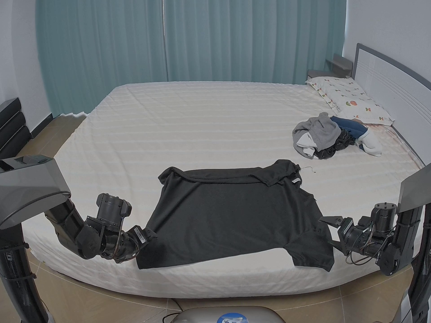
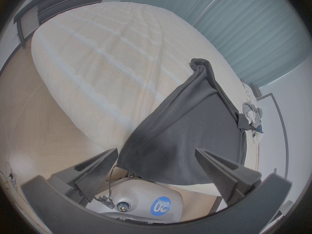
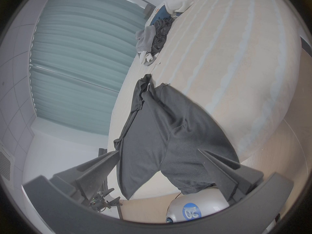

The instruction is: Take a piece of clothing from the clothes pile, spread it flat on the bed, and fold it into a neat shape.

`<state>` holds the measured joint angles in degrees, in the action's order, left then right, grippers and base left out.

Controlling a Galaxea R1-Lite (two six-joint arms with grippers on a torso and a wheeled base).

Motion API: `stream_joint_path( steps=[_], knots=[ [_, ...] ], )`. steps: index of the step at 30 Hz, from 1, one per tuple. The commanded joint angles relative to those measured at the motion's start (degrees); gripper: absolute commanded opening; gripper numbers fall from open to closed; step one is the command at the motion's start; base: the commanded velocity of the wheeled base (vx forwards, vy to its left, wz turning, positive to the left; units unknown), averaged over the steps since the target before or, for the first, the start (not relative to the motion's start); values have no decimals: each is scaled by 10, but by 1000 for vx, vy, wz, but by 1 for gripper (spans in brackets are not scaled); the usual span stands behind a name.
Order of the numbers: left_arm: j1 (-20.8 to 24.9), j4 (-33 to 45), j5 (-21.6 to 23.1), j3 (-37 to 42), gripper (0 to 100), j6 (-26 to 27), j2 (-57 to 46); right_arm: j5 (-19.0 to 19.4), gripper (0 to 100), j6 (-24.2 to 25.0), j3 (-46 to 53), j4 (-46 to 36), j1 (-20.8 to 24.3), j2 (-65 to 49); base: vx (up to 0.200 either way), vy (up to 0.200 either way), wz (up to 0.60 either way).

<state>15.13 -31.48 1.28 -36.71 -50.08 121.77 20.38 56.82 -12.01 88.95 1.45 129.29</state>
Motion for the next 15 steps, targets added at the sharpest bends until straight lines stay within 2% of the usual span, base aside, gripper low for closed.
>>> stream_joint_path(
  steps=[1, 2, 12, 14, 15],
  knots=[
    [5, -1, 0, 0, 100, 0, -1, 0, 100, 0, 0, 5, 1, 1, 0, -200, 0],
    [6, -2, 0, 0, 100, 1, -1, 0, 100, 0, 0, 5, 1, 1, 0, -200, 0],
    [5, -4, -2, -3, 100, -2, 0, -3, 100, -5, 1, 5, 2, 6, 0, 0, 0],
    [-5, -32, -4, -6, 100, -8, -1, -3, 100, -5, 2, 5, 2, 7, 0, 0, 0],
    [-9, -41, -4, -6, 100, -14, -2, -3, 100, -5, 2, 5, 2, 8, 200, 0, 0]
  ],
)
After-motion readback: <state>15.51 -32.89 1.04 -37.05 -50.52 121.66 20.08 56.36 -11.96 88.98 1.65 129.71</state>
